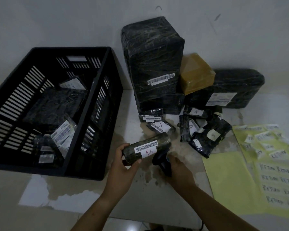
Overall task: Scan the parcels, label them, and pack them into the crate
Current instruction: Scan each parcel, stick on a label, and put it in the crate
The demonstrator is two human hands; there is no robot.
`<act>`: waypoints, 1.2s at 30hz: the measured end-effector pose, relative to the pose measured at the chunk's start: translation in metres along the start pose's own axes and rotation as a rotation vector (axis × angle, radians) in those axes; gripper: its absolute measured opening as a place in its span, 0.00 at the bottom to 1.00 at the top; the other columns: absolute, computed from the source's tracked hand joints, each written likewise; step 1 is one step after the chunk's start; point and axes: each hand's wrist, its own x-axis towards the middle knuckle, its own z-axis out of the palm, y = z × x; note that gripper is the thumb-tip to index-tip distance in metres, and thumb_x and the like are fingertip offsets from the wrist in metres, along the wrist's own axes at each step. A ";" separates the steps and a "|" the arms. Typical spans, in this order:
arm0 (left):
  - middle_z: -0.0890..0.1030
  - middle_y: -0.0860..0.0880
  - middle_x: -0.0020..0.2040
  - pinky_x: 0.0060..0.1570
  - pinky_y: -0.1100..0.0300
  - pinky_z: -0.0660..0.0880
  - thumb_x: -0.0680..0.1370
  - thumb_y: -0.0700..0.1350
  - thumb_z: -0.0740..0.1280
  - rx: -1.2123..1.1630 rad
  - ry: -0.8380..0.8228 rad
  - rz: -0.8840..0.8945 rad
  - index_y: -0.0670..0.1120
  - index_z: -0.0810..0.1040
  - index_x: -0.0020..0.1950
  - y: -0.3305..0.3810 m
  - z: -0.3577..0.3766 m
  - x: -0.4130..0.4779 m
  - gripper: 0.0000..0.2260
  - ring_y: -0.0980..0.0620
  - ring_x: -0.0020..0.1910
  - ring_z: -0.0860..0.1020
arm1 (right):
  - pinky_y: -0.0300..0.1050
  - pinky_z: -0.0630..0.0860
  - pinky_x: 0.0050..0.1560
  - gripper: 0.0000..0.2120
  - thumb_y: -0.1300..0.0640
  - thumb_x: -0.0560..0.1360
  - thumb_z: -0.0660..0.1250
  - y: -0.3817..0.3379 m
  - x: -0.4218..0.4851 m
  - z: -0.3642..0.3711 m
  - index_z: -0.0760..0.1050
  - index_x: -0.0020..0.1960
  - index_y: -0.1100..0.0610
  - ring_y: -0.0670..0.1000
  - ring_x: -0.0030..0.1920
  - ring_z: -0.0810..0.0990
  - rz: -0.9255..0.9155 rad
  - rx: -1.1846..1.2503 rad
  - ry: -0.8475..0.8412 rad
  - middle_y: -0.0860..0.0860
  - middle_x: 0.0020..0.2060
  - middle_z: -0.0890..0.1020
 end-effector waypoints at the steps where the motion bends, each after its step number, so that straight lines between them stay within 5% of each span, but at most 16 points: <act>1: 0.79 0.60 0.60 0.52 0.64 0.78 0.76 0.40 0.75 -0.002 -0.006 -0.001 0.61 0.69 0.65 -0.001 0.002 -0.001 0.25 0.60 0.58 0.79 | 0.48 0.78 0.52 0.35 0.42 0.72 0.70 0.000 0.000 0.000 0.60 0.74 0.50 0.54 0.61 0.75 -0.009 0.012 0.003 0.51 0.66 0.73; 5: 0.78 0.66 0.57 0.51 0.64 0.79 0.76 0.39 0.75 0.007 -0.028 -0.022 0.62 0.70 0.63 -0.005 0.008 -0.007 0.25 0.61 0.57 0.79 | 0.47 0.77 0.50 0.39 0.44 0.69 0.73 0.000 -0.008 0.000 0.57 0.74 0.47 0.55 0.61 0.75 -0.030 0.033 0.008 0.50 0.66 0.72; 11: 0.79 0.57 0.59 0.49 0.65 0.79 0.76 0.37 0.75 -0.002 -0.064 -0.095 0.60 0.71 0.62 -0.017 0.018 -0.019 0.25 0.57 0.58 0.80 | 0.47 0.75 0.55 0.44 0.43 0.68 0.74 0.006 -0.038 -0.005 0.55 0.76 0.49 0.54 0.62 0.72 -0.036 0.050 0.034 0.49 0.68 0.68; 21: 0.77 0.57 0.59 0.44 0.73 0.74 0.76 0.39 0.75 0.107 -0.148 -0.186 0.53 0.70 0.64 -0.025 0.063 -0.054 0.22 0.61 0.56 0.78 | 0.46 0.70 0.64 0.40 0.38 0.76 0.62 0.077 -0.109 -0.023 0.46 0.80 0.47 0.52 0.70 0.67 -0.036 0.079 -0.037 0.46 0.75 0.60; 32: 0.78 0.52 0.59 0.44 0.65 0.74 0.75 0.38 0.75 -0.014 -0.139 -0.343 0.50 0.70 0.66 -0.008 0.164 -0.103 0.24 0.55 0.54 0.78 | 0.40 0.70 0.64 0.34 0.44 0.77 0.65 0.169 -0.184 -0.073 0.45 0.71 0.32 0.46 0.69 0.70 0.025 0.210 -0.262 0.40 0.73 0.64; 36: 0.77 0.54 0.58 0.50 0.53 0.74 0.76 0.41 0.75 -0.060 -0.137 -0.379 0.50 0.69 0.67 0.003 0.202 -0.109 0.24 0.51 0.54 0.78 | 0.34 0.70 0.59 0.33 0.31 0.73 0.62 0.203 -0.198 -0.083 0.46 0.70 0.31 0.41 0.61 0.73 0.057 0.310 -0.304 0.39 0.70 0.67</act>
